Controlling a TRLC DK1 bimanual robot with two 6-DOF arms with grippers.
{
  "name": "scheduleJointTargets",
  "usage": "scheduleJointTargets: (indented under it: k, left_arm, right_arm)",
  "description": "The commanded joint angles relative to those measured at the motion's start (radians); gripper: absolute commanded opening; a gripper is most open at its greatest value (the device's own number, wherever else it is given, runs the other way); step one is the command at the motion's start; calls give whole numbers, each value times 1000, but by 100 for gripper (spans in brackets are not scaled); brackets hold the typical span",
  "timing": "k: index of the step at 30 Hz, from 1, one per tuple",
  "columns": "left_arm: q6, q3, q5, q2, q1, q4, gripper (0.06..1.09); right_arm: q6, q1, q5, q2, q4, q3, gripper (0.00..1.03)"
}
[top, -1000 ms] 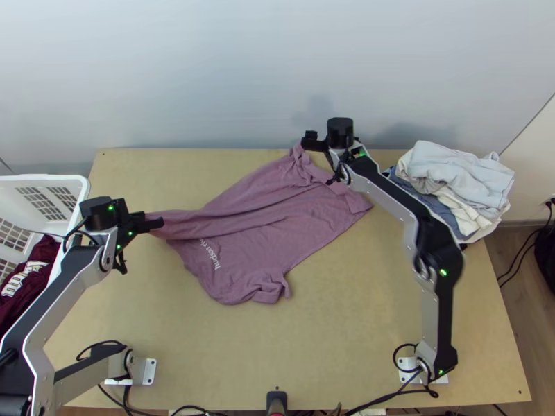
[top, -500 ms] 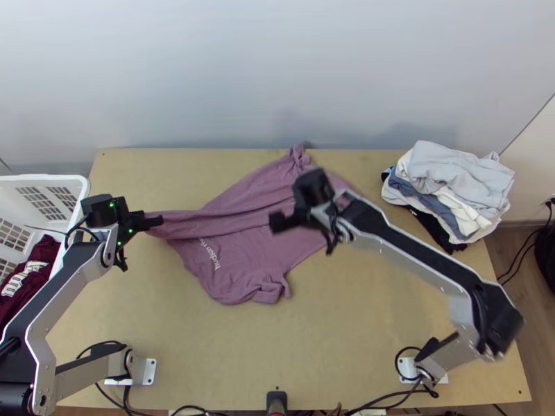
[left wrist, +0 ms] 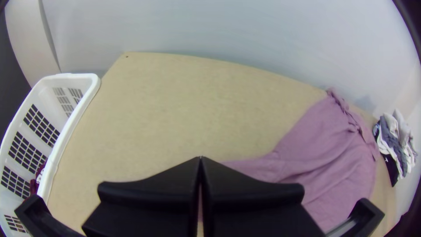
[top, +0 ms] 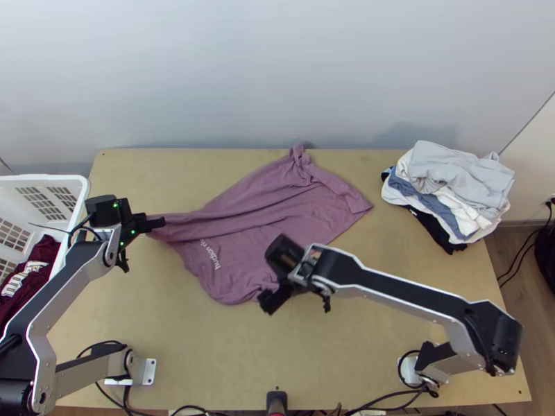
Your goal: Fold the t-shirt
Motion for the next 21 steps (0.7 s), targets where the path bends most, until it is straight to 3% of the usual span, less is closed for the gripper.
scheduleJointTargets:
  k: [1, 9, 19, 21]
  left_arm:
    - [-26, 0, -6, 7, -16, 0, 10]
    - [-42, -22, -6, 9, -14, -2, 10]
    - [-40, -5, -3, 9, -14, 0, 10]
    - [-40, -3, 0, 9, -14, 0, 10]
  right_arm:
    - [-47, 77, 4, 50, 2, -15, 99]
    - [-148, 88, 105, 86, 85, -46, 98]
    - [-173, 66, 181, 162, 204, -84, 97]
    - [-179, 63, 190, 171, 215, -88, 89]
